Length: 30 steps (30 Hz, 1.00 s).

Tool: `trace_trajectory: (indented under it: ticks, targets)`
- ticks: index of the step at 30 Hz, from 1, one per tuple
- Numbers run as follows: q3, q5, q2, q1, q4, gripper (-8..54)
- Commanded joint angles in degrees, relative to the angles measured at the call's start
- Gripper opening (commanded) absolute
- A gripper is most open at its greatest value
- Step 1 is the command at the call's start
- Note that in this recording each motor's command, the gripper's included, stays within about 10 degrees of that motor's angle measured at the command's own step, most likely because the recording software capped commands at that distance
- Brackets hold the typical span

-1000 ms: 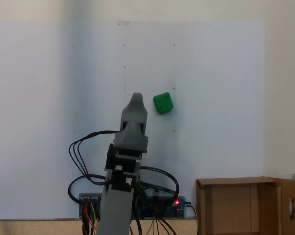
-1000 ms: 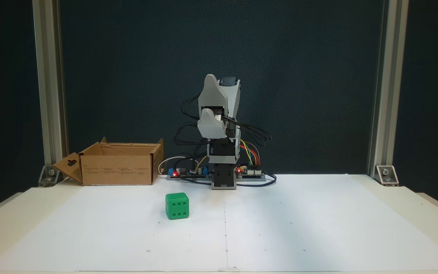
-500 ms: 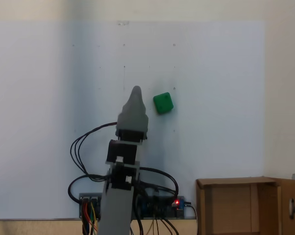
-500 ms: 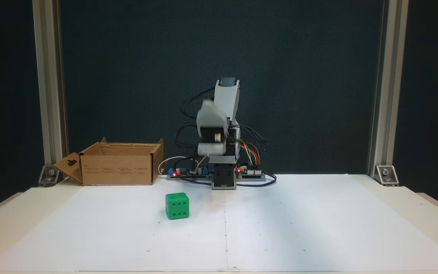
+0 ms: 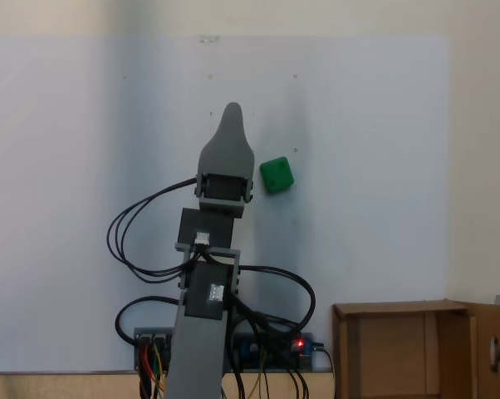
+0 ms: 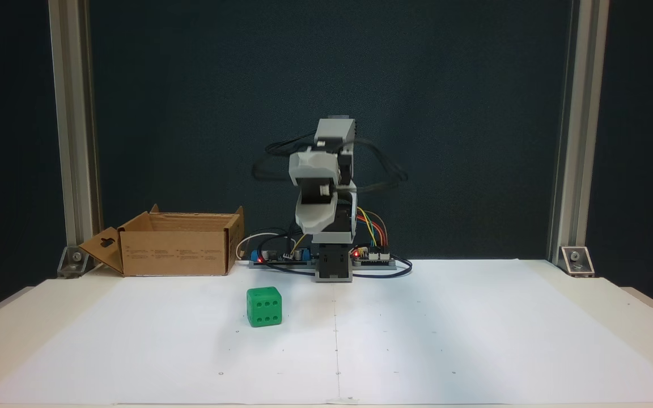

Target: Grasp a green dice and put it in the bin.

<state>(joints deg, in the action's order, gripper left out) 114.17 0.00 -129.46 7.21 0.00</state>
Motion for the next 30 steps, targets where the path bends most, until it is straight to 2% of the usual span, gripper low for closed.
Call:
trace_trajectory:
  ticks: [1, 6, 10, 18, 21, 30]
  targets:
    - [-5.6, -5.4, -5.8, 0.1, 9.2, 44.3]
    - [-12.4, -15.8, -3.3, 1.8, 26.1, 44.4]
    - [-22.4, -17.8, 6.4, 2.8, 39.8, 44.3]
    - [-25.2, -22.8, 6.6, 10.5, 66.2, 43.8]
    - [-26.9, -26.8, 6.5, 10.5, 69.3, 40.6]
    - [-38.1, -35.2, 10.2, 8.6, 82.5, 40.9]
